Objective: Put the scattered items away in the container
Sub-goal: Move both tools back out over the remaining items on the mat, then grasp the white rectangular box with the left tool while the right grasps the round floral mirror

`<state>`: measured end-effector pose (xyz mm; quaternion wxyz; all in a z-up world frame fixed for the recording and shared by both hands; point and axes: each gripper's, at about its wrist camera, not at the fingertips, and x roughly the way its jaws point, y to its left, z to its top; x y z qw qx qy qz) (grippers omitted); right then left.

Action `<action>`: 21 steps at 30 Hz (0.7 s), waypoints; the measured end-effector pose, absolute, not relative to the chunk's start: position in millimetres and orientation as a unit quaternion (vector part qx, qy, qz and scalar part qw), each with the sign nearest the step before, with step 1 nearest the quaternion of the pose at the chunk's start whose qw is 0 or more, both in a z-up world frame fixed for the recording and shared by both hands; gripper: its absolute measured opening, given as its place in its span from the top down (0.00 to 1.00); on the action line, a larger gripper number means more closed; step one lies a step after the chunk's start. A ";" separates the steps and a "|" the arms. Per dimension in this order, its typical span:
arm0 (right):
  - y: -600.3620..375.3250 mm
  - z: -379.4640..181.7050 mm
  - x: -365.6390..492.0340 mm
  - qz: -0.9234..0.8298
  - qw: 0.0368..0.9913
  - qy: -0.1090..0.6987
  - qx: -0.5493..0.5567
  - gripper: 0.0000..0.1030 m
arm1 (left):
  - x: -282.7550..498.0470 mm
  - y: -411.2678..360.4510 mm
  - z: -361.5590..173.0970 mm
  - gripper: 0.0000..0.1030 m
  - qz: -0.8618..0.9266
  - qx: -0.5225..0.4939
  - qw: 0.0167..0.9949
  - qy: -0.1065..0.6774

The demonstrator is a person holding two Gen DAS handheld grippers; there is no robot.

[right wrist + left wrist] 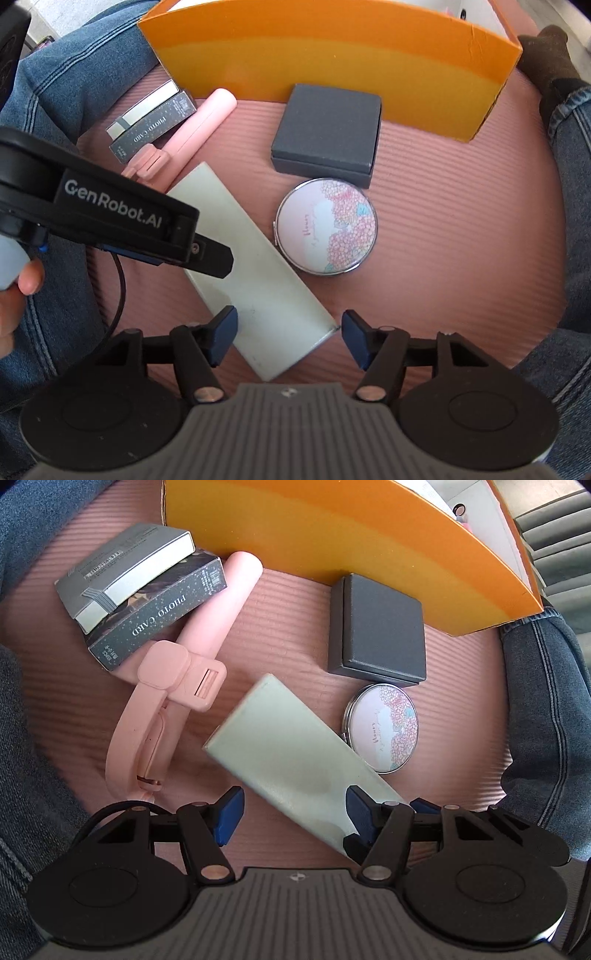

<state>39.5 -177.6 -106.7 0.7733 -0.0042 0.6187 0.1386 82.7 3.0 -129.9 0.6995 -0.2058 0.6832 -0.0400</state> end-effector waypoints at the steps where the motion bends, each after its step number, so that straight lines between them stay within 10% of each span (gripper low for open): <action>1: -179.1 -107.4 40.3 0.139 0.772 0.621 0.002 0.34 | 83.3 2.9 -131.3 0.31 -0.042 -0.209 0.699 0.682; 21: -143.5 -105.2 37.8 0.210 0.770 0.603 0.018 0.54 | 97.2 -2.3 -122.7 0.30 -0.060 -0.133 0.747 0.649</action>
